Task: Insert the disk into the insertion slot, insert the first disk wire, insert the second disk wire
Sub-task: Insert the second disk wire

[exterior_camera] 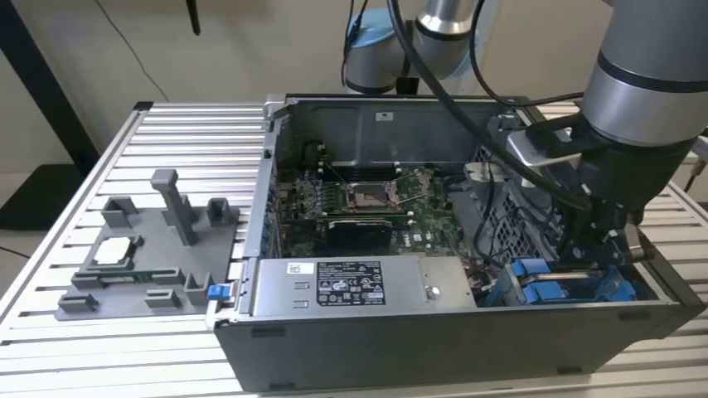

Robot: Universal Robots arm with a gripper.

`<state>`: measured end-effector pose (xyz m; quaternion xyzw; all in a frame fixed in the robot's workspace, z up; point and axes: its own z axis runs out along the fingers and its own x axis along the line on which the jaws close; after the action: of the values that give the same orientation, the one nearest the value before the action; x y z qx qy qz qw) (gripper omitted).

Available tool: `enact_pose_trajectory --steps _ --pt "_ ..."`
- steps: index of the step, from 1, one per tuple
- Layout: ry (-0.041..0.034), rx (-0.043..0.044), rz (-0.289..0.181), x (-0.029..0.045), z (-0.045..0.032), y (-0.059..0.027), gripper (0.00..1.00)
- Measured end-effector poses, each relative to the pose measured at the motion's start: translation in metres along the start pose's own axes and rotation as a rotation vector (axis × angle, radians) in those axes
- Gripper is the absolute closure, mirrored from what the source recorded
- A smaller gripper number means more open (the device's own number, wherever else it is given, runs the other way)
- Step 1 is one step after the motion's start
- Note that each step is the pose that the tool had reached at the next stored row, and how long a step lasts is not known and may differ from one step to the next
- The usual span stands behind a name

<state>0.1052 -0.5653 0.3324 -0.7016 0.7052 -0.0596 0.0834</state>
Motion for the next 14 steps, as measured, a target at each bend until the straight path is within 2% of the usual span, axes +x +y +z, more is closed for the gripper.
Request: enact_pose_trajectory --steps 1,3,6,11,14 --pt "-0.0009 0.0001 0.000 0.0000 0.0002 0.0000 0.00" --pt "-0.0027 -0.0002 0.001 -0.0002 -0.0024 -0.0006 0.00" --pt "-0.0014 -0.0014 0.000 -0.0003 -0.0094 -0.0020 0.00" --pt "-0.0011 -0.0035 0.000 -0.0006 -0.0160 -0.0033 0.00" --pt "-0.0009 -0.0099 0.000 -0.0007 -0.0199 -0.0042 0.00"
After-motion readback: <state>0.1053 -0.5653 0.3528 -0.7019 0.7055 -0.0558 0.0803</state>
